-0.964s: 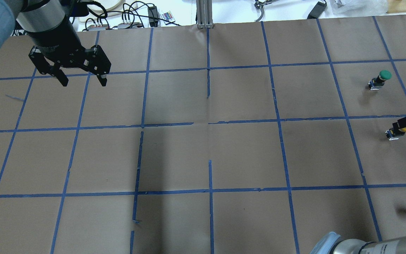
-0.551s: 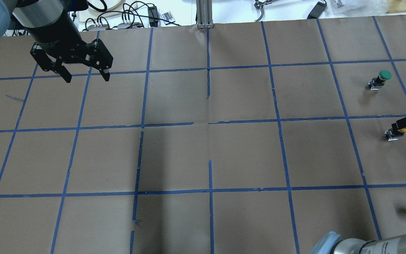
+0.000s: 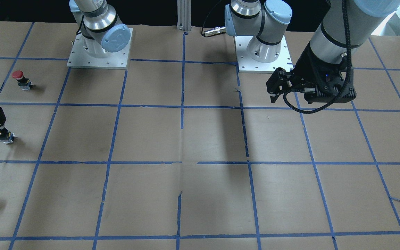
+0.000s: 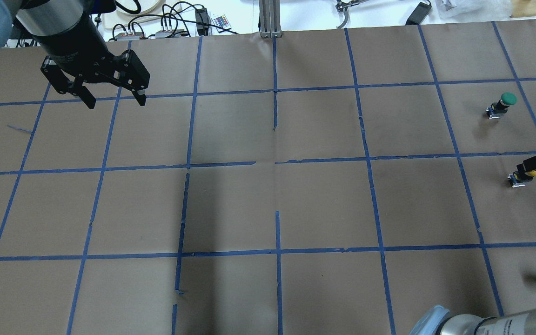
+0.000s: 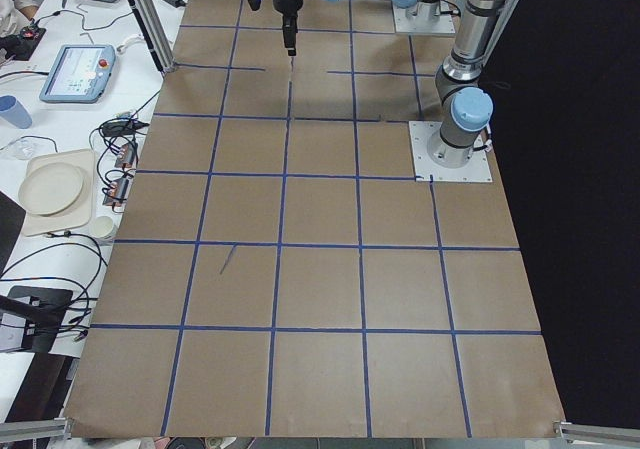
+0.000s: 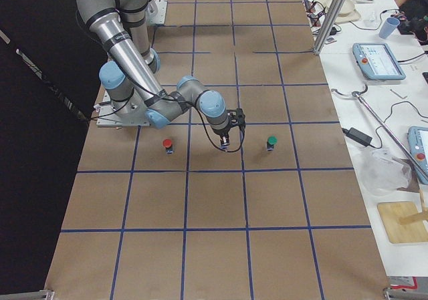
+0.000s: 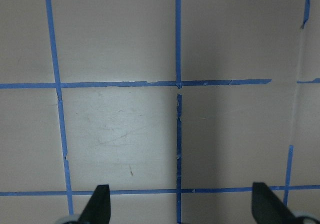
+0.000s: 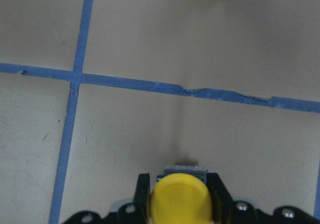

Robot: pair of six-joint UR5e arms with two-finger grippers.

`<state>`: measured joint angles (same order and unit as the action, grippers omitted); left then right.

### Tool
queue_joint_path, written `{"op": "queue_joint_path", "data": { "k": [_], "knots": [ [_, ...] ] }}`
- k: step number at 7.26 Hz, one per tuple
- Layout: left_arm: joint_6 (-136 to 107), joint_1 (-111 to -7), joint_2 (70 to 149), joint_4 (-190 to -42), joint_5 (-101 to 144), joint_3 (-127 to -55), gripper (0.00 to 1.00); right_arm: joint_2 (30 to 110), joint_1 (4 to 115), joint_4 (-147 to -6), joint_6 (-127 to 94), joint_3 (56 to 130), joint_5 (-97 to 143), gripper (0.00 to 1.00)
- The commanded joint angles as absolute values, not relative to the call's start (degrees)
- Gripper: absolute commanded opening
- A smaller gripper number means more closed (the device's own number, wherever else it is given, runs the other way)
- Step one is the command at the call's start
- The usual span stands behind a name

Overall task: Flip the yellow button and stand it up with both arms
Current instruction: 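Open the right gripper to release the standing button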

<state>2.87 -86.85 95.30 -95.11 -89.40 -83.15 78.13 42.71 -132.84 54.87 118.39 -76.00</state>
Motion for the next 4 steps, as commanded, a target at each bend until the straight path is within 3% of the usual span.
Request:
{"op": "queue_joint_path", "data": {
  "k": [1, 3, 4],
  "knots": [
    [2.20, -86.84, 95.27, -95.01, -89.47, -83.14, 1.00, 78.13, 42.71, -132.80, 54.84, 118.39, -76.20, 0.77],
    [2.20, -86.92, 95.19, -95.01, -89.47, -83.14, 1.00, 78.22, 42.71, -132.72, 54.76, 118.30, -76.38, 0.80],
    [2.20, -86.92, 95.19, -95.01, -89.39, -83.14, 1.00, 79.09, 42.71, -132.54, 54.76, 118.21, -76.72, 0.88]
  ]
}}
